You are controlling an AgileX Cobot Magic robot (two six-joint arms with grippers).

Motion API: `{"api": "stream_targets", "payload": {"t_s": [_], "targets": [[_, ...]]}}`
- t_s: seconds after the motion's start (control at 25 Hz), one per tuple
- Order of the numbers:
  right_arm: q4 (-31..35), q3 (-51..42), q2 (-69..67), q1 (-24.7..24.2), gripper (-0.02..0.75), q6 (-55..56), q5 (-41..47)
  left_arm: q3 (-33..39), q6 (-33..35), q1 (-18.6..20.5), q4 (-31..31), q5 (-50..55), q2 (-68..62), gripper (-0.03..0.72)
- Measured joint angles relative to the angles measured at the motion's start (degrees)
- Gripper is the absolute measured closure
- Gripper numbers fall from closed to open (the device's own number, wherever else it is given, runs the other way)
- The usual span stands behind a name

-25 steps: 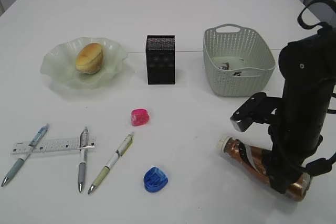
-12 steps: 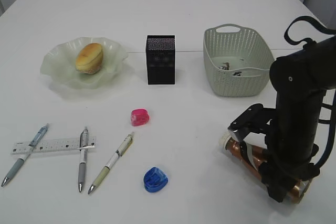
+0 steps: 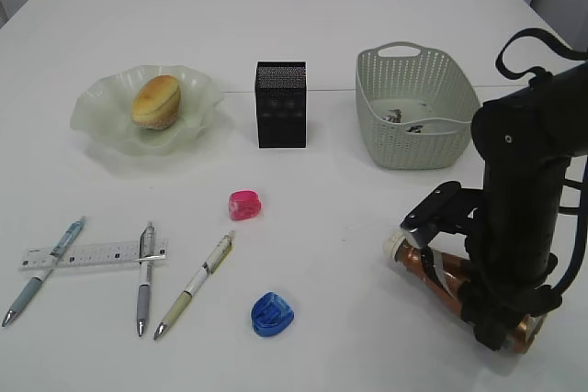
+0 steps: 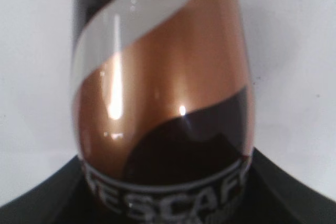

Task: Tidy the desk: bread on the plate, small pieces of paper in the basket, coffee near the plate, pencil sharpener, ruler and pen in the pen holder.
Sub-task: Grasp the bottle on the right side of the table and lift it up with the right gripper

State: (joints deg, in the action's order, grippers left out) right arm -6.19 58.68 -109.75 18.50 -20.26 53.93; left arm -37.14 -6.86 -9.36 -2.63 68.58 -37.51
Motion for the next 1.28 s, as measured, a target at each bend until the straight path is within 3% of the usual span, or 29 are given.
{"api": "stream_targets", "payload": {"t_s": [0.24,0.72,1.08,1.28], "targets": [[0.49,0.00,0.00,0.00,0.327,0.00,0.33,0.00,0.00,0.00,0.02,0.12,0.00,0.328],[3.16,5.71,-0.32,0.00,0.332,3.23,8.64,0.00,0.00,0.00,0.46,0.12,0.00,0.328],[16.79,8.91,-0.32,0.00,0.332,8.01,13.29,0.00,-0.47,0.00,1.82,0.12,0.12,0.328],[18.48,8.91,1.62,0.00,0.332,7.91,13.31,0.00,-0.60,0.00,7.82,-1.86,0.12,0.328]]}}
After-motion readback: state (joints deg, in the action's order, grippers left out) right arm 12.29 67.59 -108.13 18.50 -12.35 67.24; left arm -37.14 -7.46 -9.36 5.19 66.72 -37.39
